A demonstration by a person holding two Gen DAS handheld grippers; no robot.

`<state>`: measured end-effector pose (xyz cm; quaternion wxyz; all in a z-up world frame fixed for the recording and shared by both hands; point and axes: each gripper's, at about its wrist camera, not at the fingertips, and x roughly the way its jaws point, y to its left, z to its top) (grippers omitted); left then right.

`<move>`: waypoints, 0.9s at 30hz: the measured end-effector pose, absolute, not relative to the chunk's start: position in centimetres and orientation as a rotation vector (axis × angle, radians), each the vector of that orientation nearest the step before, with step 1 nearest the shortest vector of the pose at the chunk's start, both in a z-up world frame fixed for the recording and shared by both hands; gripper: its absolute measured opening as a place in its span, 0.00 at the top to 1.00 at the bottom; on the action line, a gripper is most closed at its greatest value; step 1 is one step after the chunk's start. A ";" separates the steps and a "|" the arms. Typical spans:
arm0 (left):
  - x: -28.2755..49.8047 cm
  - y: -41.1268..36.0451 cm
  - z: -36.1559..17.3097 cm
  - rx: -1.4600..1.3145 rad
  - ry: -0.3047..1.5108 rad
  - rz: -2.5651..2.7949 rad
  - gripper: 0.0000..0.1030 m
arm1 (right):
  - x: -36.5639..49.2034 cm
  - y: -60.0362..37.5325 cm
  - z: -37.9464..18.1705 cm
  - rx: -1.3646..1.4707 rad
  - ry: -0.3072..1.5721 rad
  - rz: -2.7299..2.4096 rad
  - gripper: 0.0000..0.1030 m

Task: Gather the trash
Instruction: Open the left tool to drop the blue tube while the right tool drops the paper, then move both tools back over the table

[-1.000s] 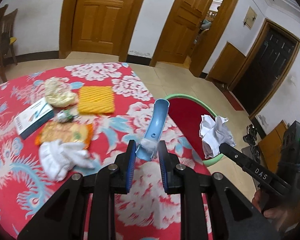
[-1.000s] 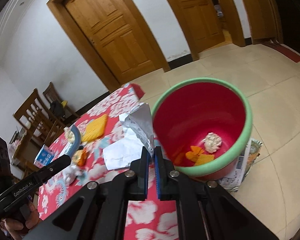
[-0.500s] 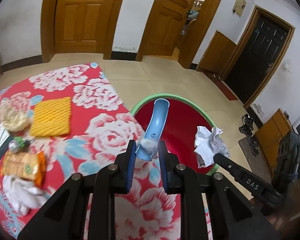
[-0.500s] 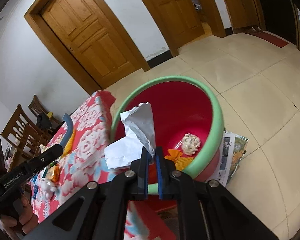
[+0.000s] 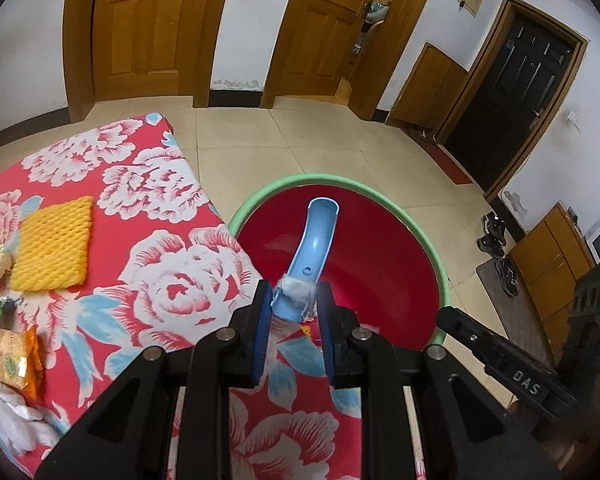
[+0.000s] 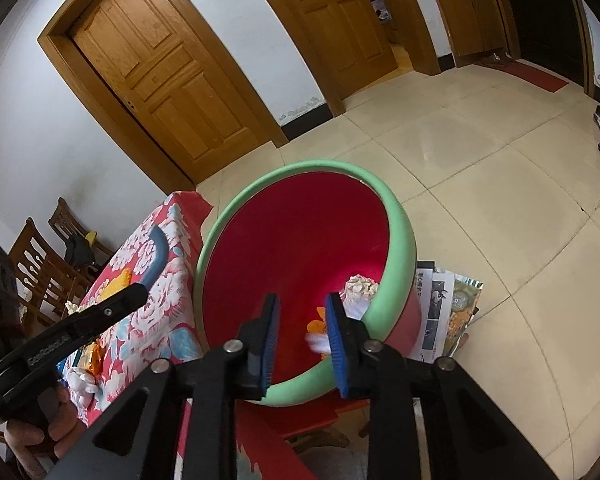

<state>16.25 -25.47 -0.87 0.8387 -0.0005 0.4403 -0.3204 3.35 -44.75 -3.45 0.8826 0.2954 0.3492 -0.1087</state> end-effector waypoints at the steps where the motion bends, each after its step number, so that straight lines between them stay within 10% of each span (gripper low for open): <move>1: 16.3 -25.7 -1.0 -0.001 0.935 -0.680 0.79 | 3.2 -44.8 -3.4 0.617 0.725 -0.226 0.72; 19: 15.8 -27.0 -1.2 0.051 0.965 -0.696 0.69 | 2.5 -45.2 -3.0 0.630 0.716 -0.241 0.68; 27: 14.8 -24.9 -0.4 0.030 0.967 -0.663 0.67 | 1.7 -44.2 -2.2 0.619 0.705 -0.228 0.50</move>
